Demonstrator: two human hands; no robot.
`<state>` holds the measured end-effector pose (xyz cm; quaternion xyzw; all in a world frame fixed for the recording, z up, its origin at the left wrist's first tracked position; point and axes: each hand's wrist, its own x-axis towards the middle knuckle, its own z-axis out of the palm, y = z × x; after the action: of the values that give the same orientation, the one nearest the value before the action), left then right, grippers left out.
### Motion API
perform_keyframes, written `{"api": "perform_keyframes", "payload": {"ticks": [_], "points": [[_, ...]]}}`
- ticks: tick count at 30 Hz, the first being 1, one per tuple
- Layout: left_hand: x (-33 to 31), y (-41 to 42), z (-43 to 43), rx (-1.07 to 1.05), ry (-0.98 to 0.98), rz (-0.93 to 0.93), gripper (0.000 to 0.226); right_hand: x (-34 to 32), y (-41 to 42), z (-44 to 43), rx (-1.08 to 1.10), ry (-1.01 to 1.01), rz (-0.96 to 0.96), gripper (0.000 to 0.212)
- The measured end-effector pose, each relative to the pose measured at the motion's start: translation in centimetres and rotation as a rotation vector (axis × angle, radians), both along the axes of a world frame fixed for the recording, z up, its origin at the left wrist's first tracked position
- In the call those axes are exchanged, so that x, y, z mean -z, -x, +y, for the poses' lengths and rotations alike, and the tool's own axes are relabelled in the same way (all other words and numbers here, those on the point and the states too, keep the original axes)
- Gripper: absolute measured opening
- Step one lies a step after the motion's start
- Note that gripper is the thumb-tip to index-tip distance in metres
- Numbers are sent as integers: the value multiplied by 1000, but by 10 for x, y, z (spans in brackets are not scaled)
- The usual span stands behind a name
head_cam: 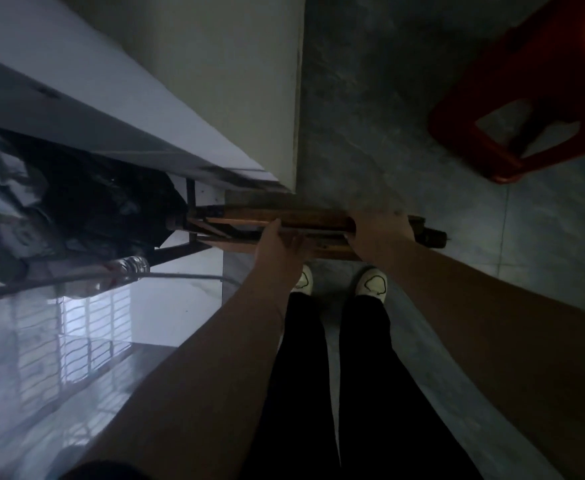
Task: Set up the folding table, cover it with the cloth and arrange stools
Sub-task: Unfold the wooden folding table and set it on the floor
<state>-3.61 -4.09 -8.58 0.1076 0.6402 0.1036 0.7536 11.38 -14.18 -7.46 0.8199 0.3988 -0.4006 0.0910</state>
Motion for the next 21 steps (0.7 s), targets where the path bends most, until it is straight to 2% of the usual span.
{"api": "perform_keyframes", "payload": {"ticks": [3, 9, 16, 21], "points": [[3, 12, -7, -154, 70, -141, 29, -5, 16, -6, -11, 26, -2, 29], [5, 22, -13, -277, 98, -70, 22, -3, 45, -17, 18, 46, 86, 26], [0, 58, -27, -189, 185, -19, 17, -29, 74, -37, 38, 101, 103, 34], [-45, 67, -37, -61, 205, -51, 23, -80, 93, -64, 175, 32, 73, 19]]}}
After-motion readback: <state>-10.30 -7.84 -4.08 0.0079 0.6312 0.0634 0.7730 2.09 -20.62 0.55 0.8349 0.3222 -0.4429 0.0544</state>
